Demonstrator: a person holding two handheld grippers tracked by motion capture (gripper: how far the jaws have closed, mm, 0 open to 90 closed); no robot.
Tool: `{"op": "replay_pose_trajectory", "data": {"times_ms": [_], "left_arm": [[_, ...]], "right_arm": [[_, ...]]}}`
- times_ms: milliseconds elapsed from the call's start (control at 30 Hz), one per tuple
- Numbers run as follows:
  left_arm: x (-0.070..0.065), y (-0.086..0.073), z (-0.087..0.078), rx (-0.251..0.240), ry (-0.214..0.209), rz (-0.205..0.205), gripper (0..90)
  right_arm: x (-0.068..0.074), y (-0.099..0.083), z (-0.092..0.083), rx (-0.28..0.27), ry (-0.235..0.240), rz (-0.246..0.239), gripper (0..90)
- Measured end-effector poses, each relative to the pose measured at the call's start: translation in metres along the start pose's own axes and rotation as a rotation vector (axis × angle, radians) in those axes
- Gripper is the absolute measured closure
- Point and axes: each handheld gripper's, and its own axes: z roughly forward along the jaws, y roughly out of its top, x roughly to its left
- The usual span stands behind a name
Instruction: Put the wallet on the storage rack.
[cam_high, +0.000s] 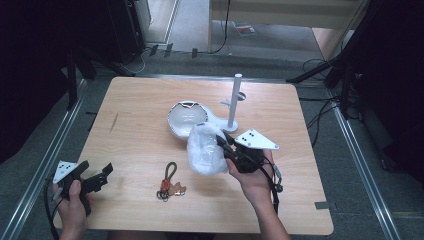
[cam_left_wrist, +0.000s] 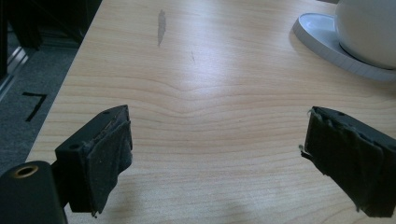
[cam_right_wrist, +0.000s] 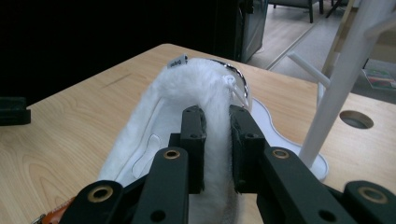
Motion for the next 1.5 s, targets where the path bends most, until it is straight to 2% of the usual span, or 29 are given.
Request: {"op": "replay_pose_trajectory", "data": {"times_ms": [200,600,767,900,1133,1400,1500], "left_arm": [[0.0,0.0,0.0,-0.001,-0.002,-0.003,8.0],[0.0,0.0,0.0,-0.003,-0.002,-0.003,8.0],[0.0,0.0,0.0,-0.004,-0.002,-0.004,8.0],[0.0,0.0,0.0,-0.001,-0.003,-0.001,8.0],[0.0,0.0,0.0,-0.002,-0.004,-0.002,8.0],[0.0,0.0,0.0,-0.002,-0.005,-0.007,8.1],[0.0,0.0,0.0,-0.001,-0.005,-0.007,8.0]], "right_arm": [[0.001,0.014,0.011,-0.011,0.03,-0.017,78.3],[0.003,0.031,0.031,-0.043,0.003,-0.033,77.8],[0.004,0.04,0.042,-0.073,-0.024,-0.069,77.3],[0.004,0.042,0.05,-0.082,-0.041,-0.084,77.3],[0.002,0.043,0.074,-0.098,-0.072,-0.103,77.3],[-0.001,0.04,0.097,-0.115,-0.086,-0.141,76.8],[-0.002,0.038,0.105,-0.108,-0.085,-0.14,76.8]]}}
